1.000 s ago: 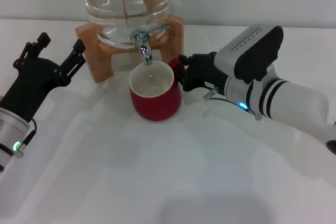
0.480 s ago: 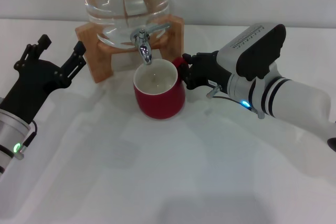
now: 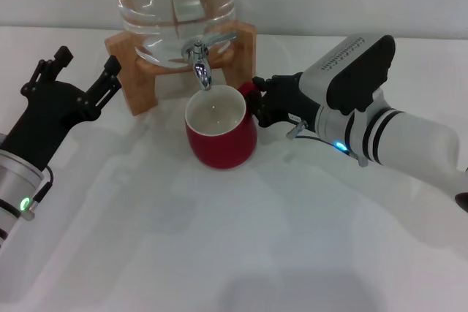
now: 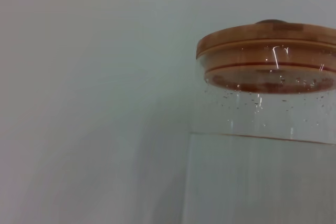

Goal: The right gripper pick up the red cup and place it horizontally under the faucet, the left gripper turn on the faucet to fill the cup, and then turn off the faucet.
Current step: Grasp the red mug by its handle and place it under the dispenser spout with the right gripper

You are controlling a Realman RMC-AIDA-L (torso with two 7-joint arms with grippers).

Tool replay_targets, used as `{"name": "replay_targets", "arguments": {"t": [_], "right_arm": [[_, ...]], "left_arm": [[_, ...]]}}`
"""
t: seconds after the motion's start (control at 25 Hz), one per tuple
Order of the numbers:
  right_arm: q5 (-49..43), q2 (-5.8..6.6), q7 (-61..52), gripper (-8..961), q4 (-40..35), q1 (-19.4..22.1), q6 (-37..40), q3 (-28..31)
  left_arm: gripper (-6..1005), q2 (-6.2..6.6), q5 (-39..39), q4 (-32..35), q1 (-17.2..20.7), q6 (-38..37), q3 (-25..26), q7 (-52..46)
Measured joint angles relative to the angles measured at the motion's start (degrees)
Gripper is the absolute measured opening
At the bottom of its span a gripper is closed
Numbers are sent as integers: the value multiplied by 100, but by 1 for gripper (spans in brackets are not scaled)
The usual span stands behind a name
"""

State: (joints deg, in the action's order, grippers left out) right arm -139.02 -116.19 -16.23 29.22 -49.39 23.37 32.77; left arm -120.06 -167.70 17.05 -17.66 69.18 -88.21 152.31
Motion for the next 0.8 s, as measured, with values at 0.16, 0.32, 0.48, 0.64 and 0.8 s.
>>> {"name": "replay_targets", "arguments": {"t": [0.16, 0.32, 0.48, 0.64, 0.8], "right_arm": [[-11, 0, 3, 273, 14, -6, 2, -68], [-11, 0, 5, 276, 19, -56, 7, -163], [-11, 0, 6, 278, 24, -89, 7, -225], [22, 0, -11, 280, 23, -93, 16, -228], [47, 0, -24, 282, 5, -87, 33, -203]], "left_arm": [[879, 0, 0, 0, -1, 0, -5, -3], [880, 0, 0, -1, 0, 0, -4, -8], [880, 0, 0, -8, 0, -1, -3, -6], [880, 0, 0, -8, 0, -1, -3, -5], [880, 0, 0, -8, 0, -1, -3, 4]]}}
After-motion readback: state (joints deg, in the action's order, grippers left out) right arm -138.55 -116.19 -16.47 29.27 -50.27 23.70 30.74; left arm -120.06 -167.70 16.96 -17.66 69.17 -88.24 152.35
